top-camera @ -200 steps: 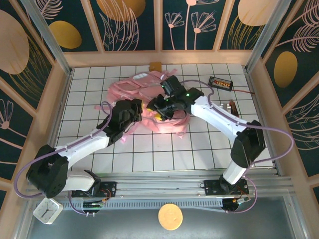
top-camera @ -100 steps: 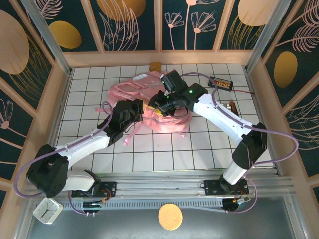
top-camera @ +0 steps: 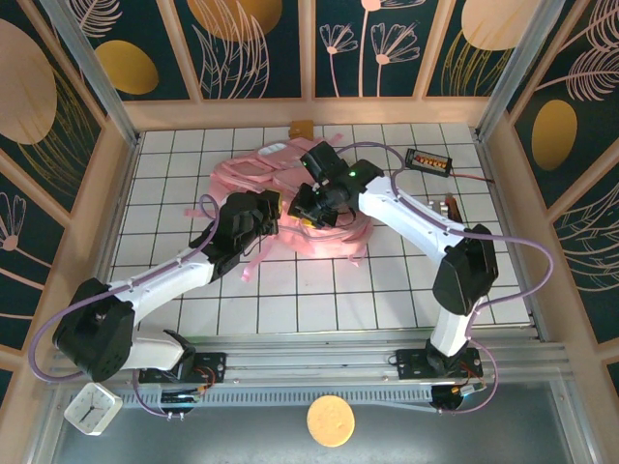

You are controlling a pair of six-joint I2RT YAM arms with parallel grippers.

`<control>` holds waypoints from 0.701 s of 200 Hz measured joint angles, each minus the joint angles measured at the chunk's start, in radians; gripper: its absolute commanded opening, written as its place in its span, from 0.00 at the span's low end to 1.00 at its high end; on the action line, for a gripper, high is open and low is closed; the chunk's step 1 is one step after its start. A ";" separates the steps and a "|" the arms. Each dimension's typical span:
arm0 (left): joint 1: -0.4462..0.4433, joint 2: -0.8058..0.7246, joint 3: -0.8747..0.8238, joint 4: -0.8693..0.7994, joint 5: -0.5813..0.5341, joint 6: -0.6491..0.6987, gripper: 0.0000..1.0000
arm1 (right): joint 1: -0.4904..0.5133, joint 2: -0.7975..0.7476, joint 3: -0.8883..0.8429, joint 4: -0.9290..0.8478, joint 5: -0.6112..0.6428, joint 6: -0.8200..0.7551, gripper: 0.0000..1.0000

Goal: Pack the student bag

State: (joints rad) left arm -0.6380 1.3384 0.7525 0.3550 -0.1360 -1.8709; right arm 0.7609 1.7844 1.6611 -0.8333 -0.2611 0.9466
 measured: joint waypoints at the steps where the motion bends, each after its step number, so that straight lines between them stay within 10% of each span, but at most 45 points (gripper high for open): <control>1: 0.000 0.000 0.000 0.000 0.000 0.000 0.00 | 0.000 0.000 0.000 -0.001 0.000 -0.001 0.28; 140: 0.000 0.002 0.011 -0.016 0.006 0.012 0.00 | 0.007 0.005 0.003 -0.031 0.055 -0.050 0.08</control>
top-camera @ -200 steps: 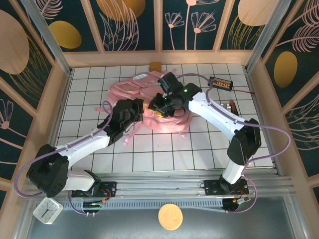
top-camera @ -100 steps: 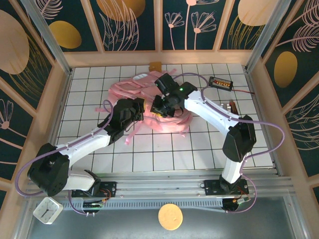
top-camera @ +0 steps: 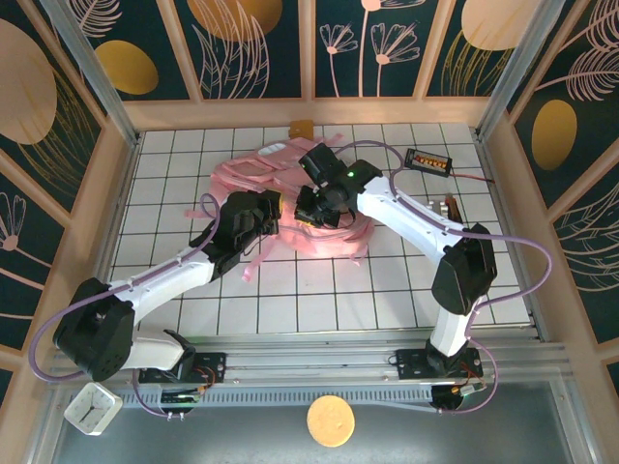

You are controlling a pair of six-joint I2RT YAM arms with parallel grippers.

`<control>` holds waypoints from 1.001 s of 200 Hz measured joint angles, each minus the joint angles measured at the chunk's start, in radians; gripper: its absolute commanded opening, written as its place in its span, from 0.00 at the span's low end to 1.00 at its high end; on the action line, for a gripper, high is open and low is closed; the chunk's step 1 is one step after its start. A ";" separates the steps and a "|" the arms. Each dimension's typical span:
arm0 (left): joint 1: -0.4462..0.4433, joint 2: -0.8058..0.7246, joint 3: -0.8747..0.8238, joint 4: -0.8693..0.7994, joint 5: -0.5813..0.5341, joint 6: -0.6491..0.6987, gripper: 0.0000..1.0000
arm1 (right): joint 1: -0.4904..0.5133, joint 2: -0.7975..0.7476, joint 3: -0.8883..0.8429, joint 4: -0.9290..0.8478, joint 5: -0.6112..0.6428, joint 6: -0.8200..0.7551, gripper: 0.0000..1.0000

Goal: Pack the student bag

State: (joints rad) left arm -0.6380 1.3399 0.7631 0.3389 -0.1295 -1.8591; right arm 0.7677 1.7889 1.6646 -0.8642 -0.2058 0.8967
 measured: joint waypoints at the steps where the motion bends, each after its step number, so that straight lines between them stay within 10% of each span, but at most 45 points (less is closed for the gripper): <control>1: 0.000 0.000 0.000 0.000 0.000 0.000 0.00 | 0.000 0.000 0.000 0.000 0.000 0.000 0.08; 200: 0.182 -0.187 -0.159 -0.093 0.174 0.122 0.00 | -0.054 -0.049 -0.130 -0.109 -0.026 -0.189 0.00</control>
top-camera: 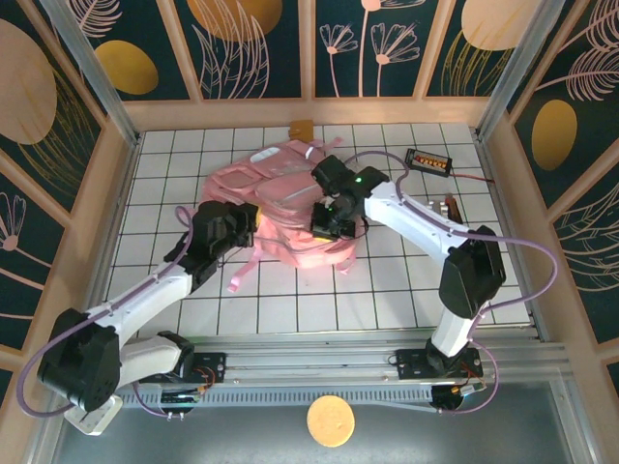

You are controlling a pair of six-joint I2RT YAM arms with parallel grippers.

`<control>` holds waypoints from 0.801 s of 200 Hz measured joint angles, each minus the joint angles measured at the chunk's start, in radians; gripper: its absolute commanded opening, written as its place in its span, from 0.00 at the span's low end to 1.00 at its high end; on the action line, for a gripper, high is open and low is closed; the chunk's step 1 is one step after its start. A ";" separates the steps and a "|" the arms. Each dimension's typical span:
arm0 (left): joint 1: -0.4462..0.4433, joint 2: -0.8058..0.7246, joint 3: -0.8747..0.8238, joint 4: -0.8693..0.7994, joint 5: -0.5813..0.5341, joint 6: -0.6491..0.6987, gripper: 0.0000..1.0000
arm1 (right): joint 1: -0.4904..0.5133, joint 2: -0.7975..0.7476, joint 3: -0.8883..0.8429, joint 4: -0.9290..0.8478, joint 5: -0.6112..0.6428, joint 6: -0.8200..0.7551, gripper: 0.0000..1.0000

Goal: Pack the student bag

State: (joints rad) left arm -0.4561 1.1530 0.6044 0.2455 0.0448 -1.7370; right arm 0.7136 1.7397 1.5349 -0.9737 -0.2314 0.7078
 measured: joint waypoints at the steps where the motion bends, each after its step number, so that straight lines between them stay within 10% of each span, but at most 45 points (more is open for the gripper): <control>1: 0.002 -0.002 -0.001 0.000 0.000 0.000 0.00 | -0.002 0.000 0.000 -0.002 0.000 -0.001 0.00; 47: 0.110 -0.101 -0.080 -0.032 0.037 0.024 0.00 | -0.072 0.000 -0.002 -0.062 0.020 -0.079 0.00; 91: 0.131 -0.110 -0.089 -0.035 0.082 0.052 0.00 | -0.018 0.006 0.060 0.011 -0.047 -0.134 0.46; 160: 0.131 -0.092 -0.041 -0.068 0.105 0.079 0.00 | 0.171 0.050 0.092 0.203 -0.139 -0.141 0.49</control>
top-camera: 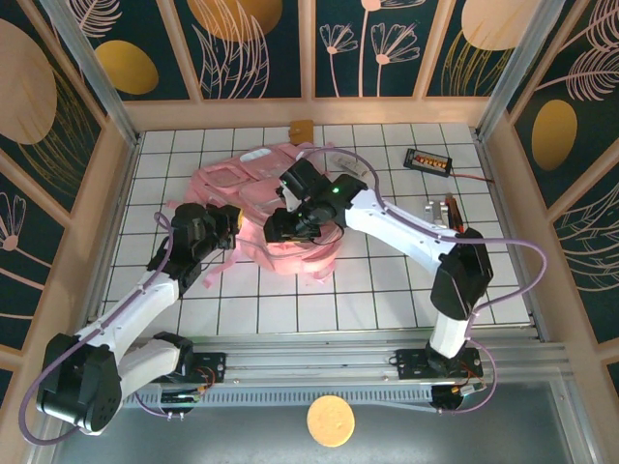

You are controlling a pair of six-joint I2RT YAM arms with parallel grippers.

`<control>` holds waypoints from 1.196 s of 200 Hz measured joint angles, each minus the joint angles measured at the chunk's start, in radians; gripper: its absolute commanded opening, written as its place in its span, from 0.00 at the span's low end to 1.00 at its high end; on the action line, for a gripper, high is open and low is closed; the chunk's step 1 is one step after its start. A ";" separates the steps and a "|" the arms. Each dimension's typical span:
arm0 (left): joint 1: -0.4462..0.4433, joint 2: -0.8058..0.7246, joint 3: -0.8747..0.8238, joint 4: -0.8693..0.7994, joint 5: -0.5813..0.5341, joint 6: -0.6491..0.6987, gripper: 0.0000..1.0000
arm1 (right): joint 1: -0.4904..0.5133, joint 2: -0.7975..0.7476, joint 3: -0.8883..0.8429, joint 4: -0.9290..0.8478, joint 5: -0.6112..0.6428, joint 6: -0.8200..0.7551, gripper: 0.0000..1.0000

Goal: Pack the student bag

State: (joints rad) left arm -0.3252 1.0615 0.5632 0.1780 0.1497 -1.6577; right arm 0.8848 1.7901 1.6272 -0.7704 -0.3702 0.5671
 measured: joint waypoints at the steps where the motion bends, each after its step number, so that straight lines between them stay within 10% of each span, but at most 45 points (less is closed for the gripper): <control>1: 0.000 0.000 0.000 0.000 0.000 0.001 0.00 | 0.000 0.001 0.000 0.001 0.000 0.000 0.49; 133: 0.000 0.000 0.000 -0.004 0.000 0.001 0.00 | 0.006 0.048 -0.037 0.014 0.023 -0.012 0.35; 208: 0.000 0.000 0.000 -0.011 0.001 0.001 0.00 | 0.013 0.056 -0.037 0.012 0.080 -0.022 0.00; 239: 0.000 0.000 0.000 -0.013 0.000 0.001 0.00 | 0.015 0.056 -0.037 0.007 0.092 -0.037 0.00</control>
State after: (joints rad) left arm -0.3252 1.0611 0.5636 0.1654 0.1501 -1.6569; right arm 0.8997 1.8462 1.5902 -0.7631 -0.2783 0.5301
